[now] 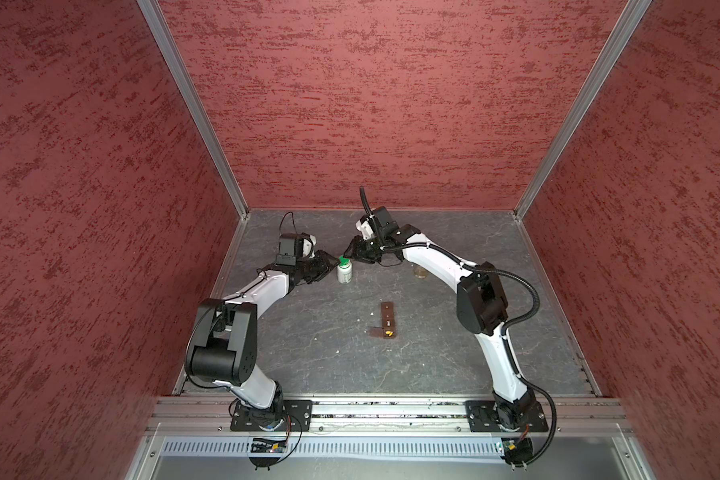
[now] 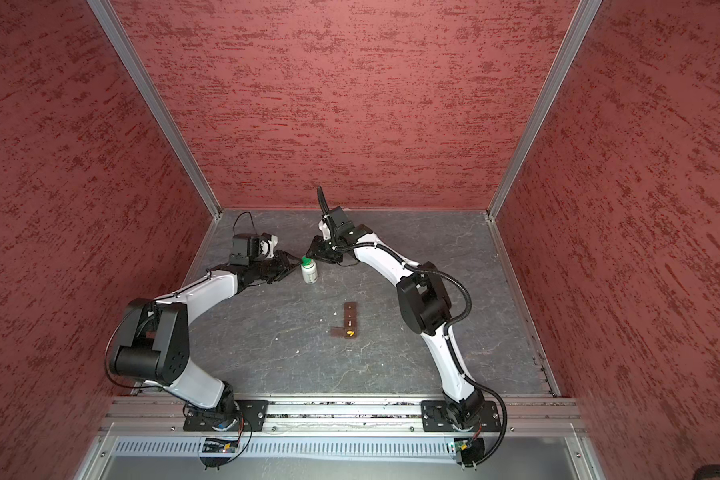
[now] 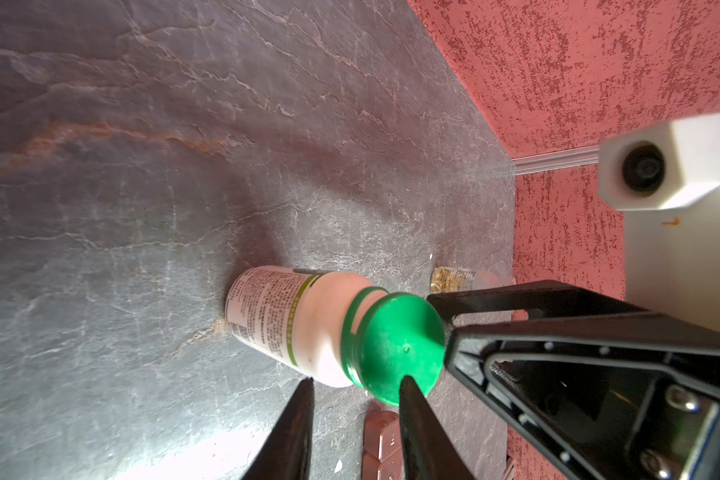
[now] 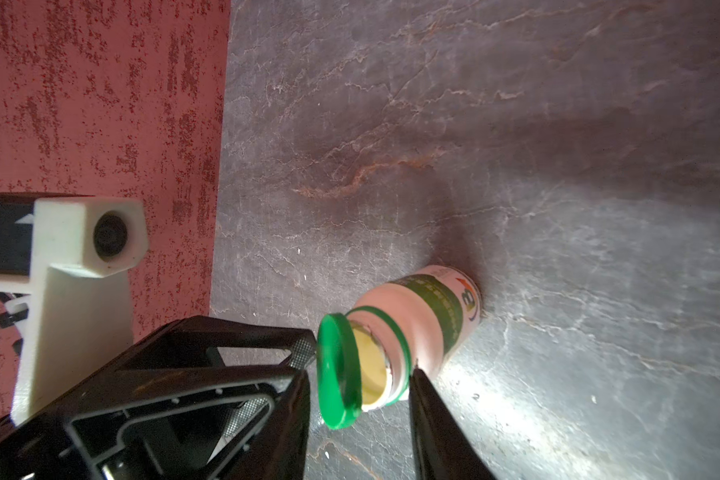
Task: Sort the pills into containers
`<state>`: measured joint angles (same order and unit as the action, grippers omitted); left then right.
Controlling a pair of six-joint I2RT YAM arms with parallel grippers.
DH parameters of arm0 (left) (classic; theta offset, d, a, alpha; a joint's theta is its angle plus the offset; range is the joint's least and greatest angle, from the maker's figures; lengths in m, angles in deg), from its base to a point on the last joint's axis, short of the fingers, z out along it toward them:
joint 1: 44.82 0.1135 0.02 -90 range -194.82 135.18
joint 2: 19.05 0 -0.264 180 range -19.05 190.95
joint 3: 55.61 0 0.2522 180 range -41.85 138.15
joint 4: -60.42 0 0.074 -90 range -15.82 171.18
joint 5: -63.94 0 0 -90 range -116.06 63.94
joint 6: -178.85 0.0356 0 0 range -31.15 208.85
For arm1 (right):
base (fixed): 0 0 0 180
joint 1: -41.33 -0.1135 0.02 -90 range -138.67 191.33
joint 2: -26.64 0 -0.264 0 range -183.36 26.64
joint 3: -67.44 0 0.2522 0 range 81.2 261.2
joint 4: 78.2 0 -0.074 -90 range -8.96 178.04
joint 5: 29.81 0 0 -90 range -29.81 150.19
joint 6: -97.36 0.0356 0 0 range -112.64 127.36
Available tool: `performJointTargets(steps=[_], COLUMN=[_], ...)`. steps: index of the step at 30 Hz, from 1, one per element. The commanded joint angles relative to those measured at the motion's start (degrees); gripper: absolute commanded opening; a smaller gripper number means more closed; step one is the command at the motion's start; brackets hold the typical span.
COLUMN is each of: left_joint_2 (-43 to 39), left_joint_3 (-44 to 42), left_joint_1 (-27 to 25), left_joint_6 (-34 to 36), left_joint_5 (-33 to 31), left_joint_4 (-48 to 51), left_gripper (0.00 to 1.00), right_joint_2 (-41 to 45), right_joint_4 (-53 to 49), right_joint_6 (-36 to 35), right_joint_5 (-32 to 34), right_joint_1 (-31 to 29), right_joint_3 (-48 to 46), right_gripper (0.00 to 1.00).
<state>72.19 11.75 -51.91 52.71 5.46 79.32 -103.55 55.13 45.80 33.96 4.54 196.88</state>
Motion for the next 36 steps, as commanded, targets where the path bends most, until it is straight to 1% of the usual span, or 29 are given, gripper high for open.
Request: performJointTargets(steps=[1,5,8,24,36], left_joint_2=[1.0,1.3,1.4,2.6,4.3], left_joint_3=[1.6,1.7,1.6,2.2,3.0], left_joint_1=[-0.2,-0.3,-0.3,-1.2,-1.7], left_joint_6=[1.0,1.0,1.0,1.6,2.1], left_joint_5=[0.6,0.7,0.6,1.4,1.4], left_joint_4=[-0.9,-1.0,-1.1,-1.3,-0.3], left_gripper=[0.35,0.34,0.33,0.31,0.26], right_joint_2=[-1.3,-1.9,-1.8,-3.2,-3.3], right_joint_4=[-0.3,-0.3,-0.1,0.7,0.6], right_joint_6=[0.9,1.2,1.4,2.0,1.8], right_joint_5=[-0.8,-1.0,-1.1,-3.0,-3.7], right_joint_1=[-0.4,-0.4,-0.4,-0.4,-0.4], right_joint_3=[-0.1,-0.3,-0.8,-1.0,-1.8], right_gripper=[0.40,0.40,0.37,0.31,0.28])
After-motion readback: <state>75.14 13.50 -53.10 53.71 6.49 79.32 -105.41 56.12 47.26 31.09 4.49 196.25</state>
